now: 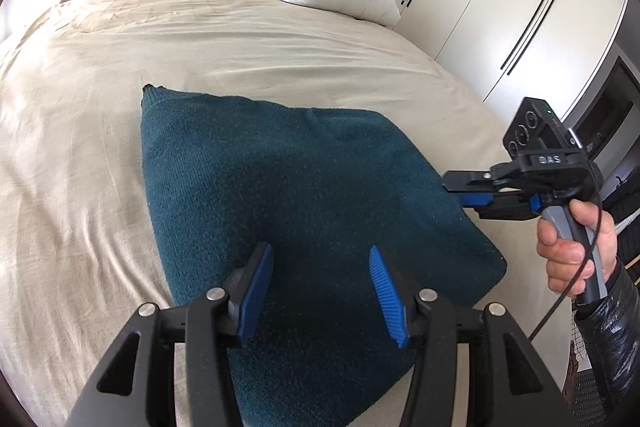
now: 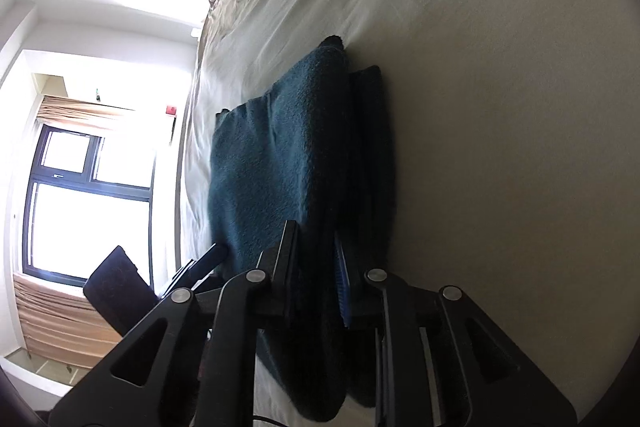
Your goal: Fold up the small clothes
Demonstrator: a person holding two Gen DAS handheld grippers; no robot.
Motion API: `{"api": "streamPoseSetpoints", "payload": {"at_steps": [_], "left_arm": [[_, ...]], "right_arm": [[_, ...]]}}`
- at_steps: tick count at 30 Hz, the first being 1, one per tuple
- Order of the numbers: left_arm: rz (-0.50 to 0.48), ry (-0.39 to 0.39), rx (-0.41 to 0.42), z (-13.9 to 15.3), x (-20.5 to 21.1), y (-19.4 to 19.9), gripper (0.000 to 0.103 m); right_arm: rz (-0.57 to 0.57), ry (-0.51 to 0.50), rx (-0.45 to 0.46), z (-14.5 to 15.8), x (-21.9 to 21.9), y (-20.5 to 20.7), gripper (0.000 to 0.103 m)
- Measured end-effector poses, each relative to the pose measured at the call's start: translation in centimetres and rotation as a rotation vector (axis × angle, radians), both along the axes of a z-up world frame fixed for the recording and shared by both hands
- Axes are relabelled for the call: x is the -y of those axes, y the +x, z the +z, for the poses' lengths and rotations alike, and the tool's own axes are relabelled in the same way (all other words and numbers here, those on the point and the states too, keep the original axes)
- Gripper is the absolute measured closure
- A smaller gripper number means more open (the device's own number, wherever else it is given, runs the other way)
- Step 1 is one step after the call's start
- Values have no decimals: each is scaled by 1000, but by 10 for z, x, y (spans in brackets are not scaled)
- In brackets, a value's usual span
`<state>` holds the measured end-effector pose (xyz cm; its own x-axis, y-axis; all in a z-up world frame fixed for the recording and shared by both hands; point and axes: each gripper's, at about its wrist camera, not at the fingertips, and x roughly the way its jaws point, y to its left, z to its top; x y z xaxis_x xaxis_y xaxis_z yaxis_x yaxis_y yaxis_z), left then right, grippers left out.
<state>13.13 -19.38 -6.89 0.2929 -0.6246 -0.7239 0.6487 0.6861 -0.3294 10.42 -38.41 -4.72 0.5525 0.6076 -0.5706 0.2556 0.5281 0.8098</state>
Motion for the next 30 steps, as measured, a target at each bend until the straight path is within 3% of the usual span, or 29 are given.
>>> {"api": "streamPoseSetpoints", "payload": {"at_steps": [2, 7, 9, 10, 11, 22, 24, 26, 30], "left_arm": [[0, 7, -1, 0, -2, -2, 49], [-12, 42, 14, -2, -1, -10, 48], [-17, 52, 11, -3, 0, -11, 47], [-16, 52, 8, -3, -1, -11, 47], [-15, 48, 3, -4, -2, -11, 47], [-37, 24, -4, -19, -8, -10, 47], [-36, 23, -5, -19, -9, -9, 47], [-32, 30, -4, -18, -8, -9, 47], [-33, 31, -5, -17, -6, -11, 44]], "right_arm": [[3, -12, 30, 13, -12, -12, 52], [33, -55, -19, 4, -29, -29, 50], [44, -76, -49, -4, -37, -27, 62], [39, -76, -63, -8, -40, -28, 82], [24, -68, -71, -11, -42, -31, 89], [-186, 300, -47, -89, -26, -64, 97], [-171, 293, -45, -85, -28, -63, 97], [-138, 235, -26, -67, -34, -58, 91], [-152, 80, -1, -19, -34, -60, 90]]}}
